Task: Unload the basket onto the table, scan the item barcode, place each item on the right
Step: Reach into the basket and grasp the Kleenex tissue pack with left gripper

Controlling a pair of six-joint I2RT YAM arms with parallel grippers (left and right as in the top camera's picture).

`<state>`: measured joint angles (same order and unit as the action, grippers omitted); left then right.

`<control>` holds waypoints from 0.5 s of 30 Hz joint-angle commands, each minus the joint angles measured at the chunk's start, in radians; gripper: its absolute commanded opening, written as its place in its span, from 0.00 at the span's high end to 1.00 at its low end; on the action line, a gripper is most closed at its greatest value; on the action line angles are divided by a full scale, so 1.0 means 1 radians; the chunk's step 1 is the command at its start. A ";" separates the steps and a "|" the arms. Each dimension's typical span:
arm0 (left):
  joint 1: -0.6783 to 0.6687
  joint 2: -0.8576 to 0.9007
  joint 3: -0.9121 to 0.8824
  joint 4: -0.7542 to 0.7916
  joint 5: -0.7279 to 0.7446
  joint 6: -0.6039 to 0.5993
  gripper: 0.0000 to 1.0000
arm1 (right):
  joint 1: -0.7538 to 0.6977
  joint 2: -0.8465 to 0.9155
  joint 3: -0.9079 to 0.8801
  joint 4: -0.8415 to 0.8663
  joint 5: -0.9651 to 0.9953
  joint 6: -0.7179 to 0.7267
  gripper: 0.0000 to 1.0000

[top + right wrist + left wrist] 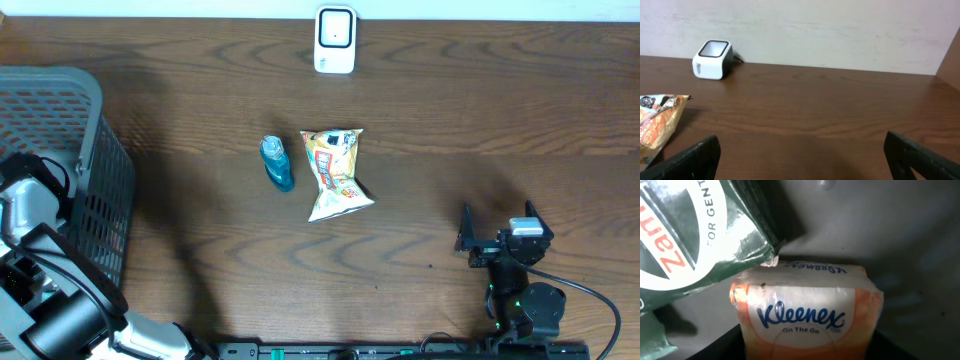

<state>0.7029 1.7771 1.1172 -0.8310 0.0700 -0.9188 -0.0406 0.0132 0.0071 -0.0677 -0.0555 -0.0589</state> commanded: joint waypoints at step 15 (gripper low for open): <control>0.002 -0.428 0.342 -0.064 -0.023 0.051 0.50 | 0.007 -0.002 -0.002 -0.003 0.004 0.002 0.01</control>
<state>0.7040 1.4796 1.3540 -0.8890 0.0498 -0.8860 -0.0406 0.0128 0.0071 -0.0669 -0.0555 -0.0589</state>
